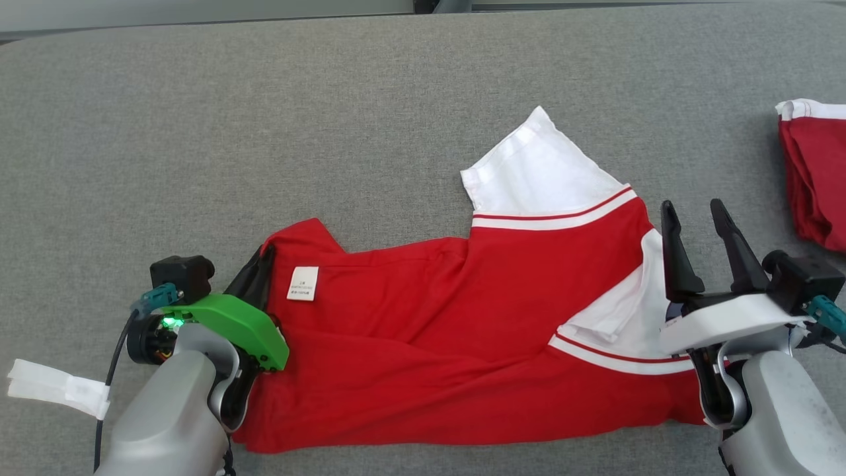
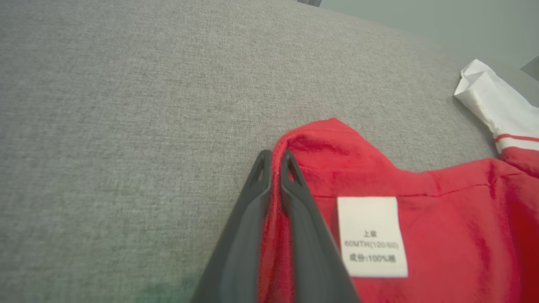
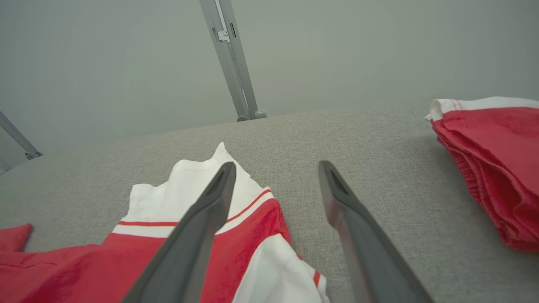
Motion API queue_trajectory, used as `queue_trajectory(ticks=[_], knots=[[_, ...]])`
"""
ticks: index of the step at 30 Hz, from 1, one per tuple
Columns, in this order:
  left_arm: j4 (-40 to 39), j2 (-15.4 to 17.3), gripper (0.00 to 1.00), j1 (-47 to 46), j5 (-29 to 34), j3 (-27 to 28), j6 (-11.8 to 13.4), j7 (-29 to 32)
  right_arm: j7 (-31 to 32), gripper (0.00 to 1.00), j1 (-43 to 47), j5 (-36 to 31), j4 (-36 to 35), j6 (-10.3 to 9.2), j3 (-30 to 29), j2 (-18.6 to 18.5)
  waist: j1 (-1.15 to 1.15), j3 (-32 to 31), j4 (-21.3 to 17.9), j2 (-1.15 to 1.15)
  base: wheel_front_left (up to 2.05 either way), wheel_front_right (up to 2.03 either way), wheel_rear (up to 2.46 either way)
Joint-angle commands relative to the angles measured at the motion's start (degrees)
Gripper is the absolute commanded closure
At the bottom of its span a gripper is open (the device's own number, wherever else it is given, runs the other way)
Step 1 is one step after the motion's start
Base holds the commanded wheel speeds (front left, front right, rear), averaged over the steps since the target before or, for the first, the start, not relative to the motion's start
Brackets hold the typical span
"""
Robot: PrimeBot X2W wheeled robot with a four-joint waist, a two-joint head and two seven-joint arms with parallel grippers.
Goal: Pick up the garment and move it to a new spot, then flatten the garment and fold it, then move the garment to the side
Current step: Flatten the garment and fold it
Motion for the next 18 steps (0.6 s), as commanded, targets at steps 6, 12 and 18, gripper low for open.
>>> queue_trajectory(ticks=[6,12,18], knots=[[-2.38,0.01,1.0,-1.94,0.75,3.83,0.14,-0.27,-0.15,0.0,-7.15,1.41,3.88,-0.05,4.05,-4.41,0.0,1.24,2.31,0.52,0.0,0.0,0.0],[-3.96,-3.6,1.0,-0.4,5.35,9.65,0.9,-0.29,4.87,0.0,-19.62,1.88,14.27,-0.05,10.59,-8.93,0.0,2.45,6.12,0.52,0.0,0.0,0.0],[-3.85,-7.14,1.0,-1.81,8.44,12.07,0.38,-0.25,12.83,0.0,-30.19,2.01,24.57,-0.06,15.32,-9.33,0.0,4.54,9.5,0.52,0.0,0.0,0.0]])
